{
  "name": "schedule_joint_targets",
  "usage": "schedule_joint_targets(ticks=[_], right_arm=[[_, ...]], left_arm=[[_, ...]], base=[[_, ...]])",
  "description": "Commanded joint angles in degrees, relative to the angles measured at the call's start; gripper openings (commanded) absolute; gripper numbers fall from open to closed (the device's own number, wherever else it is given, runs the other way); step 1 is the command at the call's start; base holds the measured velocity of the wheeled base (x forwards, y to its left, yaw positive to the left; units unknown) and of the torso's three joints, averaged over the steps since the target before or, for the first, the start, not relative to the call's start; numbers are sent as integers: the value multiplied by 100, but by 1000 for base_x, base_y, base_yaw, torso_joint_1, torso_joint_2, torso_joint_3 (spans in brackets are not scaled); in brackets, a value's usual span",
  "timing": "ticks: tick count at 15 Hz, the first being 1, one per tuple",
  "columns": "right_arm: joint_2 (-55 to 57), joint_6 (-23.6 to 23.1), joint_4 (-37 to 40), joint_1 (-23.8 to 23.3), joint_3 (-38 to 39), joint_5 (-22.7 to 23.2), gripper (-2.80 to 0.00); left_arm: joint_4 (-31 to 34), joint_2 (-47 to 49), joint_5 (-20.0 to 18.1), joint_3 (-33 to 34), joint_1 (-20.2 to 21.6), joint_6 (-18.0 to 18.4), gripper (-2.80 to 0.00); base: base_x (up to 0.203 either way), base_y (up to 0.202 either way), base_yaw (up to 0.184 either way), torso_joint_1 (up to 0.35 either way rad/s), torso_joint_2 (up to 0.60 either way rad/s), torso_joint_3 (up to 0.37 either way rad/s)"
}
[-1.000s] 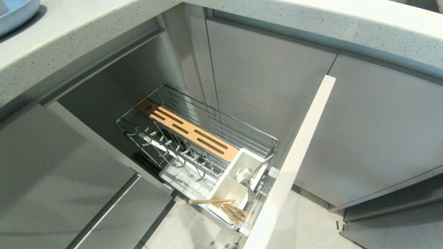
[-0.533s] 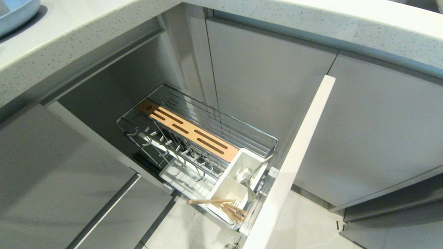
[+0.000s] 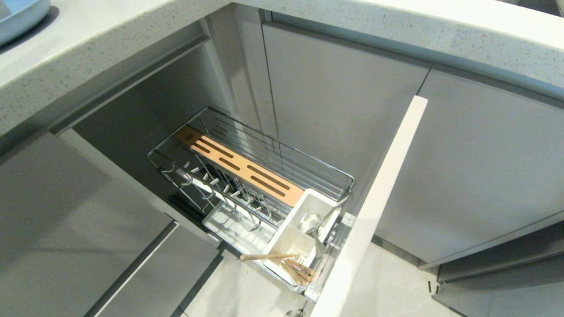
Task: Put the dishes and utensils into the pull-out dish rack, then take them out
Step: Take the chopsticks out of the cupboard
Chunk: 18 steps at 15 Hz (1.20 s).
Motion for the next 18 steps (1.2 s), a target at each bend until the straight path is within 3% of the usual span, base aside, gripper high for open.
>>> schedule_joint_targets(ticks=[1,3,5,14,16,18], right_arm=[[-24,-1,-1,1,9,-1,-280],[-24,-2,-2,1,9,-1,-280],[-21,6,-2,1,9,-1,-280],[-17,0,-2,1,9,-1,-280],[-24,-2,-2,1,9,-1,-280],[-24,1,-2,1,9,-1,-280]], left_arm=[[11,308,14,160,-828,-15,-280],[13,472,124,423,-1618,86,-280],[0,655,295,735,-2157,346,-280],[65,1084,410,1752,-3673,1431,-280],[362,1459,872,1836,-4026,1636,-280],[638,1924,1639,1880,-4561,1679,-280]], base=[[0,0,0,0,0,0],[0,0,0,0,0,0],[0,0,0,0,0,0],[0,0,0,0,0,0],[0,0,0,0,0,0],[0,0,0,0,0,0]])
